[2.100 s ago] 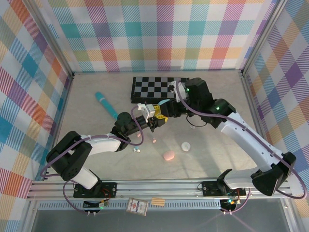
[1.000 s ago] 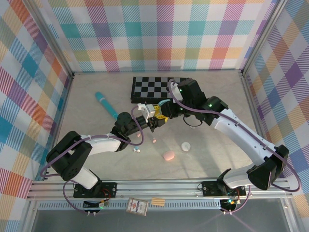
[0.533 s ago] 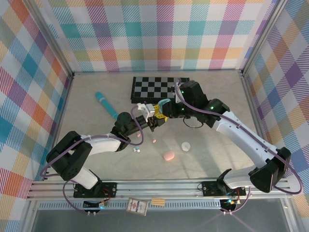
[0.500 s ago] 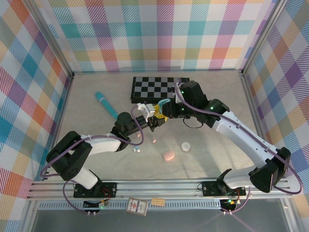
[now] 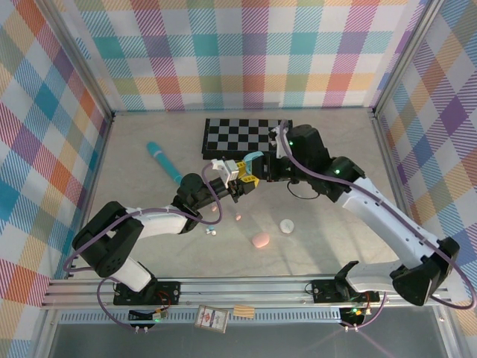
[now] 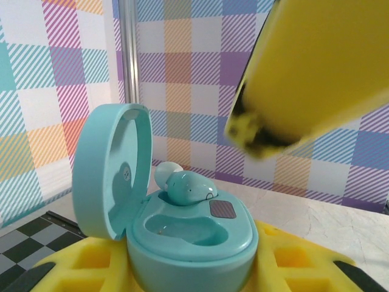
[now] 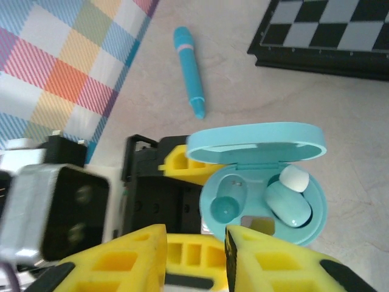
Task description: Insert the wireless bluetooth earbuds into the charging case
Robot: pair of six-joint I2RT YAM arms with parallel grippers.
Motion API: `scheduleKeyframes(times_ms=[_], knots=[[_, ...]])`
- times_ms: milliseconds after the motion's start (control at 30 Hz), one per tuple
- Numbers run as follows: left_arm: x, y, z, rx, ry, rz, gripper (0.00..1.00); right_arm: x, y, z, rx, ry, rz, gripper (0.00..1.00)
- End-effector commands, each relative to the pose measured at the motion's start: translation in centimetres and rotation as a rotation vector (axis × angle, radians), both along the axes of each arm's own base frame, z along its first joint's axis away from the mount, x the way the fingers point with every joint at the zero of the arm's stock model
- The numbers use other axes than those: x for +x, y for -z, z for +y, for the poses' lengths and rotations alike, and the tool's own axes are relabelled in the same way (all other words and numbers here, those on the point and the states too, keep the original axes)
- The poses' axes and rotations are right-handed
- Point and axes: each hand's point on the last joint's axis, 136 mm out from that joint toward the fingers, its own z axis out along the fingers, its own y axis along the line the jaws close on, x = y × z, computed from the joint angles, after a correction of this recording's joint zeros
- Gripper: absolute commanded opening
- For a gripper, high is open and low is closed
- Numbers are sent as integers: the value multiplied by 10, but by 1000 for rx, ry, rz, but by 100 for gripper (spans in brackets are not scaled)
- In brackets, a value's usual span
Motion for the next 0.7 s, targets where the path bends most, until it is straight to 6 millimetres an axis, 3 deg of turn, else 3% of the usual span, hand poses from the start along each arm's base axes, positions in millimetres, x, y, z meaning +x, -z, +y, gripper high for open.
scheduleKeyframes(times_ms=[0,167,333,667], knots=[[-1,-19,-3,-55,4,-63,27,-6,-26,-5,46,-25,-96,35],[-1,-20,-3,-62,10,-64,27,-1,-26,-20,8,55,-118,37],[-4,-21,-2,-66,13,-68,27,9,-12,-33,-62,117,-78,40],[-10,-22,-2,-61,35,-67,27,21,14,-22,-233,-5,-85,42]])
